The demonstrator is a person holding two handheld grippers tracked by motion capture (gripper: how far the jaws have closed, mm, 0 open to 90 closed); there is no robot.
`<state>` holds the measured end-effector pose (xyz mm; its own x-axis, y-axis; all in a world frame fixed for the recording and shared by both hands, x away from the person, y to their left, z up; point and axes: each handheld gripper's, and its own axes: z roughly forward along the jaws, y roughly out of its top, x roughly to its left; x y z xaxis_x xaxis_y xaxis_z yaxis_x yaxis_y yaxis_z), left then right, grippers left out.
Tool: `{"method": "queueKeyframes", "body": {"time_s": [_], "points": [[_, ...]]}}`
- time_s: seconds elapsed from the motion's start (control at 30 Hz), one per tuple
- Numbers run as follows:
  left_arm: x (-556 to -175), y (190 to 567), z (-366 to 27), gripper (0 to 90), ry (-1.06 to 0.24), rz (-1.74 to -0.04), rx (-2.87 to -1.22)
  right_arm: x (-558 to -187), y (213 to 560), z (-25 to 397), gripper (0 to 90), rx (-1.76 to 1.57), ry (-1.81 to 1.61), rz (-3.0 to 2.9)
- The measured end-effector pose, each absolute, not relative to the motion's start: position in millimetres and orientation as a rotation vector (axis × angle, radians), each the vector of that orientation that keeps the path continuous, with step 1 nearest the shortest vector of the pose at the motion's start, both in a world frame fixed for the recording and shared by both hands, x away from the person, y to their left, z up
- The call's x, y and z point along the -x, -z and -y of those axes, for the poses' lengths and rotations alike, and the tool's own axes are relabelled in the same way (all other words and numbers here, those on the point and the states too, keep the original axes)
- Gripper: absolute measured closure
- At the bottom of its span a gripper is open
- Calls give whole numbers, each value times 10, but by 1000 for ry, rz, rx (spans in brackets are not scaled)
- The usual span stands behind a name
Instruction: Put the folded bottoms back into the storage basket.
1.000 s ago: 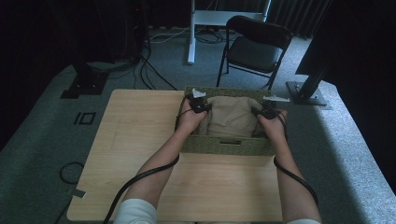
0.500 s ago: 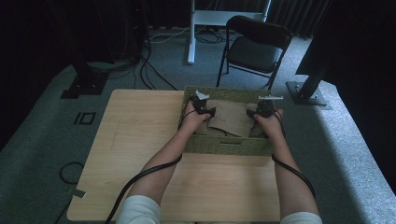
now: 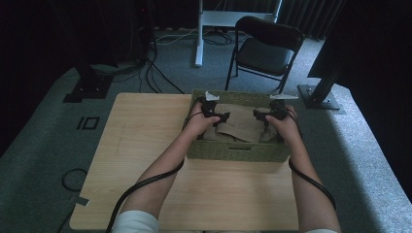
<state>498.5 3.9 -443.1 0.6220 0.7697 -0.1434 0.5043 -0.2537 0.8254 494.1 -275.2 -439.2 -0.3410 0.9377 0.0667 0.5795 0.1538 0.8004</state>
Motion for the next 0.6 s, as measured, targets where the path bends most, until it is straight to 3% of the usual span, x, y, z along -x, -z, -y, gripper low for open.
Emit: {"method": "queueKeyframes", "body": {"time_s": [0.23, 0.33, 0.6], "points": [[-4906, 4255, -208, 267, -395, -1008, -1874, -4772, 4249, 2667, 153, -1416, -1123, -2001], [-4869, 4180, -280, 267, -436, -980, -1930, -4709, 4215, 2643, 153, -1413, -1143, -1983], [-4676, 4089, -408, 266, -345, -959, -1921, -4568, 4178, 2646, 153, -1385, -1164, -1962]]}}
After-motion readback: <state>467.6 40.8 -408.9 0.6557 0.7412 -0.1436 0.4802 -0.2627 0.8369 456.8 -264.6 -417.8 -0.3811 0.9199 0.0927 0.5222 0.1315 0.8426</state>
